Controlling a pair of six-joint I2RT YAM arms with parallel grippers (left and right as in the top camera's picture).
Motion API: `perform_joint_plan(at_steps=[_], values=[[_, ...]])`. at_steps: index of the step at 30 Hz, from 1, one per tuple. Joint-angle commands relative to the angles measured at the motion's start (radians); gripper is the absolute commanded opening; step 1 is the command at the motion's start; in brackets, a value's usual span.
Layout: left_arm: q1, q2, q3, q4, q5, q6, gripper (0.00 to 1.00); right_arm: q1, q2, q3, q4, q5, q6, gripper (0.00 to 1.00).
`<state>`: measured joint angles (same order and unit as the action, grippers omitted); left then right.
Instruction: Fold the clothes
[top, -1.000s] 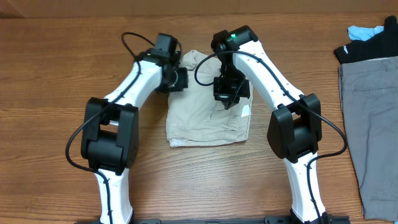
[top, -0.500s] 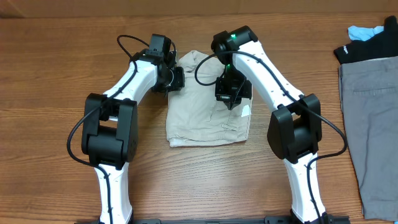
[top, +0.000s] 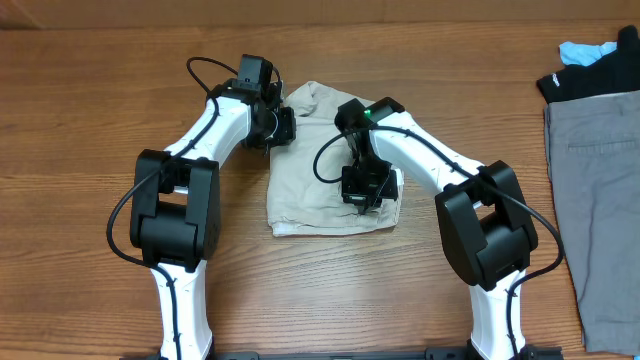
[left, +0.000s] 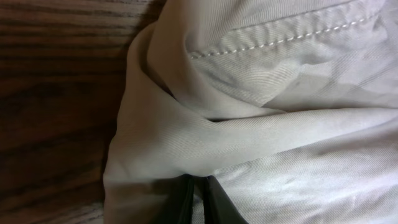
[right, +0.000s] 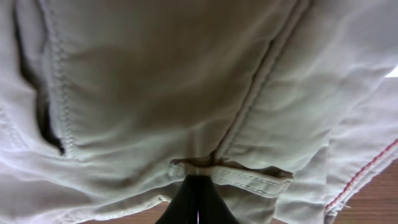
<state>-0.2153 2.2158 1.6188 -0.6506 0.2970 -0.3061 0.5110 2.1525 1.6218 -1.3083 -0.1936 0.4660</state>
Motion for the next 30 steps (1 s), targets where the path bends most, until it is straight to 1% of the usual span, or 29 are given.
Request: perform_joint_plan(at_steps=[1,6,8,10,14,18,22,24,25,26,29,30], values=[[0.006,0.042,0.008,-0.004,-0.008,0.018,0.11,-0.002,-0.025,-0.024,0.006,-0.024,-0.025,0.04],[0.015,0.042,0.008,-0.012,-0.021,0.019,0.13,-0.029,-0.025,-0.164,0.067,-0.017,-0.015,0.04],[0.025,0.042,0.008,-0.024,-0.044,0.017,0.12,-0.061,-0.025,-0.245,0.109,-0.023,0.006,0.04],[0.036,0.042,0.008,-0.032,-0.059,0.018,0.12,-0.101,-0.025,-0.288,0.122,-0.064,0.005,0.04],[0.066,0.042,0.008,-0.035,-0.063,0.019,0.12,-0.183,-0.026,-0.298,0.100,-0.016,0.005,0.04],[0.091,0.041,0.024,-0.054,-0.060,0.046,0.12,-0.218,-0.027,-0.297,0.099,0.009,-0.003,0.04],[0.106,0.041,0.122,-0.173,-0.061,0.053,0.07,-0.220,-0.039,-0.275,0.104,0.010,-0.002,0.04],[0.106,0.039,0.187,-0.241,-0.060,0.069,0.07,-0.216,-0.057,-0.254,0.103,0.010,-0.002,0.04],[0.106,0.039,0.225,-0.281,-0.060,0.076,0.08,-0.214,-0.070,-0.242,0.103,0.010,-0.002,0.04],[0.106,0.039,0.264,-0.325,-0.061,0.083,0.11,-0.213,-0.087,-0.228,0.103,0.010,-0.002,0.04],[0.105,0.039,0.348,-0.438,-0.059,0.085,0.24,-0.213,-0.146,-0.179,0.103,0.019,0.003,0.04],[0.105,0.039,0.364,-0.468,-0.059,0.085,0.33,-0.213,-0.171,-0.158,0.102,0.033,0.007,0.08]])
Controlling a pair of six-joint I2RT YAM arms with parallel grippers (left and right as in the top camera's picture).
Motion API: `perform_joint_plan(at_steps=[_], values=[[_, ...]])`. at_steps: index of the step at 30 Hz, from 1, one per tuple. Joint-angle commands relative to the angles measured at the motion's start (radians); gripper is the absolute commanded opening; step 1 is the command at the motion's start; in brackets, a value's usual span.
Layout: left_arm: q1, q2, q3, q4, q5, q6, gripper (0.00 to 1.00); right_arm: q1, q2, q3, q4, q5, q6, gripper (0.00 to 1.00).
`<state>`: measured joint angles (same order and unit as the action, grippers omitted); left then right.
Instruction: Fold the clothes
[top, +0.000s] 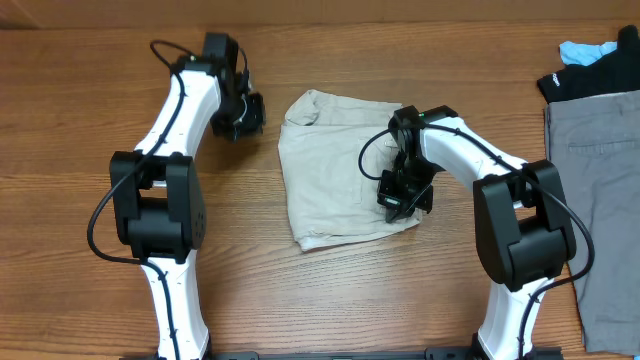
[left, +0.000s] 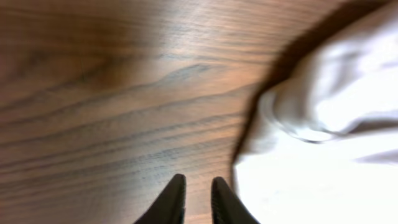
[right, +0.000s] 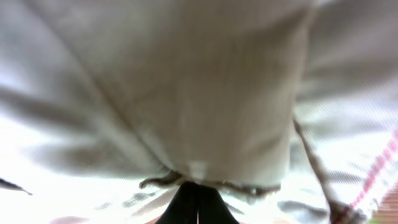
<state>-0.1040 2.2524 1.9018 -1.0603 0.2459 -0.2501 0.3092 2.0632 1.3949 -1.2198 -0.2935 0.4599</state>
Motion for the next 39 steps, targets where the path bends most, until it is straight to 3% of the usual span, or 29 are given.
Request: perform_joint_plan(at_steps=[1,2,4,8,12,20,26,32,35,39], values=[[-0.007,0.002,0.092,-0.088,-0.006,0.029,0.66,-0.011,-0.103,0.087,0.013,0.149,0.021,0.16],[-0.007,0.002,0.096,-0.113,0.009,0.029,1.00,-0.011,-0.127,0.112,0.009,0.171,0.028,0.33],[-0.007,0.003,0.096,-0.161,0.056,0.031,1.00,-0.013,-0.165,0.169,-0.007,0.206,0.027,1.00],[-0.013,0.003,0.078,-0.281,0.204,0.047,1.00,-0.034,-0.186,0.307,-0.070,0.221,0.027,1.00],[-0.050,0.003,0.020,-0.341,0.234,0.064,1.00,-0.044,-0.186,0.380,-0.104,0.221,0.026,1.00],[-0.155,0.003,-0.161,-0.243,0.247,0.042,1.00,-0.044,-0.186,0.383,-0.117,0.218,0.018,1.00],[-0.165,0.003,-0.219,-0.171,0.274,0.041,1.00,-0.044,-0.186,0.383,-0.118,0.219,0.003,1.00],[-0.162,0.003,-0.280,-0.089,0.209,0.019,1.00,-0.044,-0.186,0.383,-0.117,0.219,0.003,1.00],[-0.162,0.003,-0.317,-0.031,0.192,-0.010,0.95,-0.044,-0.186,0.383,-0.118,0.218,0.003,1.00],[-0.162,0.003,-0.343,0.035,0.192,-0.017,0.68,-0.044,-0.186,0.383,-0.119,0.218,0.003,1.00]])
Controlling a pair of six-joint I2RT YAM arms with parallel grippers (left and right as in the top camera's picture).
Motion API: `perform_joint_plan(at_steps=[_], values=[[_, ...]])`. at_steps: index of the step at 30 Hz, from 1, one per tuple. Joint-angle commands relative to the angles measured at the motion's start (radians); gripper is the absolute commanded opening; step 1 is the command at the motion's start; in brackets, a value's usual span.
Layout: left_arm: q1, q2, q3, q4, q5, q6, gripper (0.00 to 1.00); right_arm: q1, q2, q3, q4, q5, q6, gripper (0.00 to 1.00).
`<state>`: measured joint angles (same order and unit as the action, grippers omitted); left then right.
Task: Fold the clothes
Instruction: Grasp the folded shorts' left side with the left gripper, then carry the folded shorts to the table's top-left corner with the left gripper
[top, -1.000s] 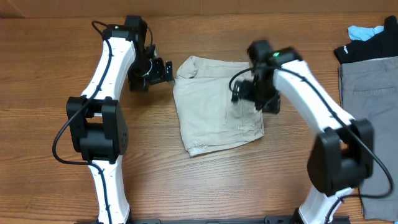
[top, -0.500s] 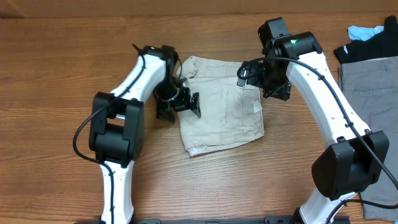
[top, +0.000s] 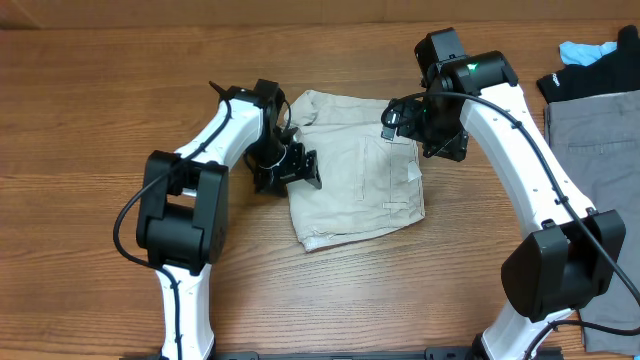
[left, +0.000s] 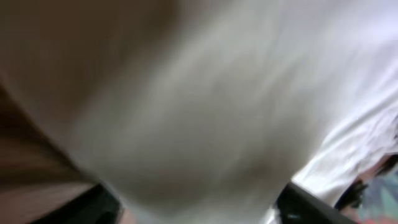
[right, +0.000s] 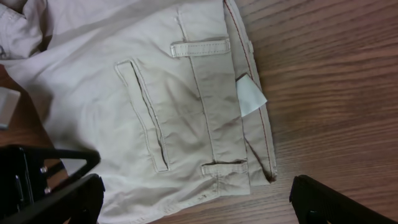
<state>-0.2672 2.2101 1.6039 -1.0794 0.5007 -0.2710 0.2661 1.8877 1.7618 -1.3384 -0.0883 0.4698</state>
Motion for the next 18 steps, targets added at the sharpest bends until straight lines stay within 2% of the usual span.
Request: perform_joint_plan(at_steps=[1,6,8,13,18], values=[[0.002,0.045,-0.046,0.064,-0.063,0.005,0.56,-0.001,-0.010,0.016,-0.001,0.013,-0.006,1.00],[0.008,0.045,-0.046,0.137,-0.063,0.001,0.25,-0.001,-0.010,0.016,-0.004,0.013,-0.006,1.00],[0.014,0.045,-0.046,0.175,-0.063,-0.013,0.04,-0.001,-0.010,0.016,-0.004,0.013,-0.006,1.00],[0.054,0.045,-0.046,0.272,-0.084,-0.123,0.04,-0.001,-0.010,0.016,-0.012,0.013,-0.006,1.00],[0.154,0.045,-0.046,0.369,-0.163,-0.273,0.04,-0.001,-0.010,0.016,-0.026,0.020,-0.006,1.00]])
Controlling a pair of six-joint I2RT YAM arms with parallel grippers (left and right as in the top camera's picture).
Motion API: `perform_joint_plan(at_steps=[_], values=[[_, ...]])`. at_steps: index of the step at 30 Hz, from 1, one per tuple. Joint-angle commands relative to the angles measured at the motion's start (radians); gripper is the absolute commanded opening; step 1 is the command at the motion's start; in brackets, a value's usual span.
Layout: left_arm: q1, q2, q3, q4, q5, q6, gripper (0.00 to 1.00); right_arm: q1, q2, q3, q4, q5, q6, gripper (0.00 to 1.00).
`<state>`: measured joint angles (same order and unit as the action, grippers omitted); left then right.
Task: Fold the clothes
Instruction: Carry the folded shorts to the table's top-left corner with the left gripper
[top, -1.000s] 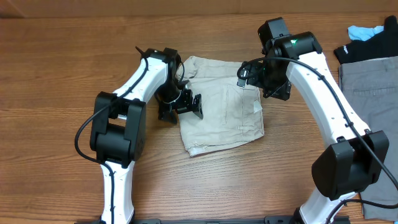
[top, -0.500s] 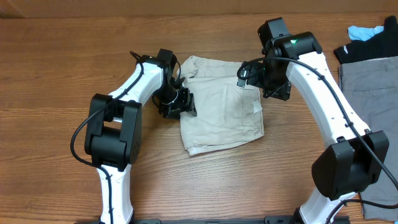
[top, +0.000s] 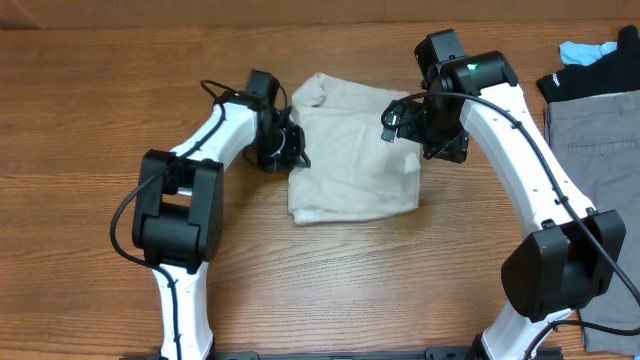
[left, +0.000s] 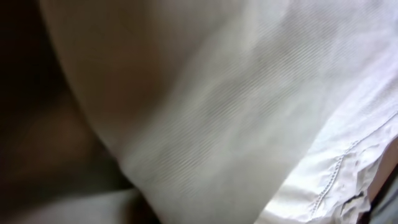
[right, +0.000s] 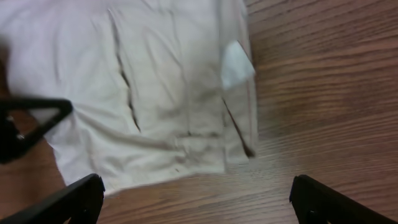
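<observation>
The beige shorts (top: 355, 165) lie folded into a compact block mid-table; the right wrist view shows their back pocket and a white tag (right: 236, 65). My left gripper (top: 283, 145) is pressed against the shorts' left edge. Its wrist view holds only blurred beige cloth (left: 236, 124), and its fingers are hidden. My right gripper (top: 432, 135) hovers above the shorts' upper right corner. It is wide open (right: 196, 190) with nothing between its fingers, which frame bare wood below the shorts.
Grey trousers (top: 590, 200) lie along the right edge of the table. A black garment (top: 590, 75) and a light blue item (top: 585, 50) sit at the far right corner. Brown wood table (top: 100, 120) surrounds the shorts.
My left gripper has moved a little farther up the shorts' left edge. The shorts have shifted and their near edge now lies farther back. The right arm has stayed in place, open.
First both grippers were down on the shorts, left at the upper left, right shut on cloth at the lower right. Then the left was off on bare wood while the right still held. Later the right hung open above, the left back at the edge, where it stays.
</observation>
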<state>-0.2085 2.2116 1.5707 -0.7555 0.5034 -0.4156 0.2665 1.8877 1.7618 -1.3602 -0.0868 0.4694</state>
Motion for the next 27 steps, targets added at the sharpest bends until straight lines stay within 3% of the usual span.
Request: perform_joint_plan(at_steps=[1,11,20,24,27], values=[[0.123,0.044,-0.013,0.063,-0.174,-0.154,0.04,-0.002,-0.010,0.016,-0.007,0.020,-0.006,1.00],[0.480,0.044,-0.013,0.150,-0.196,-0.449,0.04,-0.002,-0.010,0.016,-0.018,0.026,-0.006,1.00],[0.759,0.044,-0.013,0.142,-0.192,-0.467,0.04,-0.002,-0.010,0.016,-0.019,0.034,-0.006,1.00],[0.826,0.044,-0.013,0.079,-0.167,-0.565,0.04,-0.002,-0.010,0.016,-0.019,0.034,-0.005,1.00],[0.852,0.044,-0.025,0.050,-0.063,-0.641,0.04,-0.002,-0.010,0.016,-0.018,0.034,-0.005,1.00]])
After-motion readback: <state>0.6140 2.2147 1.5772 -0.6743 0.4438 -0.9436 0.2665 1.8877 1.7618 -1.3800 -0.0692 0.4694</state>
